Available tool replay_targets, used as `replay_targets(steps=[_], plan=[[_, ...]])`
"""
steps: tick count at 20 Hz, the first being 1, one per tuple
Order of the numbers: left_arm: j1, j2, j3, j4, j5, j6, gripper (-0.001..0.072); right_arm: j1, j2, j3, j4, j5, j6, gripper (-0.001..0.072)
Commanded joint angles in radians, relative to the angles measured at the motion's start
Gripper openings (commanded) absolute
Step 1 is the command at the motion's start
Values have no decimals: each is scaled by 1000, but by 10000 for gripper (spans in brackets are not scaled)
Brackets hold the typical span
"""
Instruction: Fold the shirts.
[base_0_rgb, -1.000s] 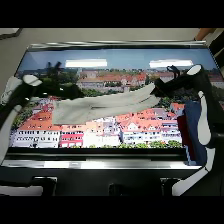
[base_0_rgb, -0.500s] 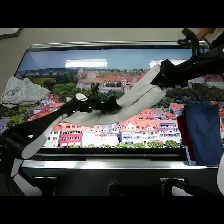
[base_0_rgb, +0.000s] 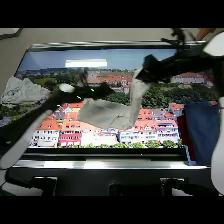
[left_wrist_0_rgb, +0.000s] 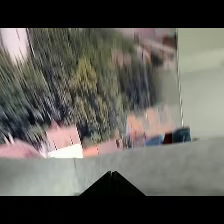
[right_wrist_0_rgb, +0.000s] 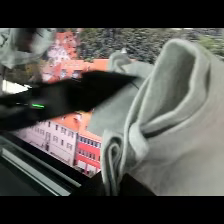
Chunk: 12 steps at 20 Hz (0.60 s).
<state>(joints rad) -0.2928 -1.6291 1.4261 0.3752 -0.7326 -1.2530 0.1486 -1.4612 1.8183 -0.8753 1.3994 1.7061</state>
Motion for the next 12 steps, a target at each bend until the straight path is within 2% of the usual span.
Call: replay_targets(steps=[1, 4, 5, 6, 7, 8, 10, 12], plan=[[250, 260, 0, 238, -12, -41, 29, 167, -175, 0, 125, -204, -4, 48], [430, 448, 0, 243, -50, -41, 30, 286, -353, 0, 259, -320, -11, 51], [467, 497, 0, 244, -67, -40, 30, 315, -401, 0, 288, -351, -6, 102], [490, 539, 0, 252, -81, -40, 30, 338, -447, 0, 332, -364, -7, 220], [499, 568, 0, 270, -92, -40, 31, 342, -478, 0, 381, -352, -8, 455], [499, 591, 0, 299, -103, -40, 30, 334, -493, 0, 408, -312, -21, 655], [497, 608, 0, 333, -137, -40, 31, 275, -473, 0, 347, -189, -34, 665], [497, 608, -9, 345, -162, -38, 31, 174, -410, 0, 159, -73, 5, 665]])
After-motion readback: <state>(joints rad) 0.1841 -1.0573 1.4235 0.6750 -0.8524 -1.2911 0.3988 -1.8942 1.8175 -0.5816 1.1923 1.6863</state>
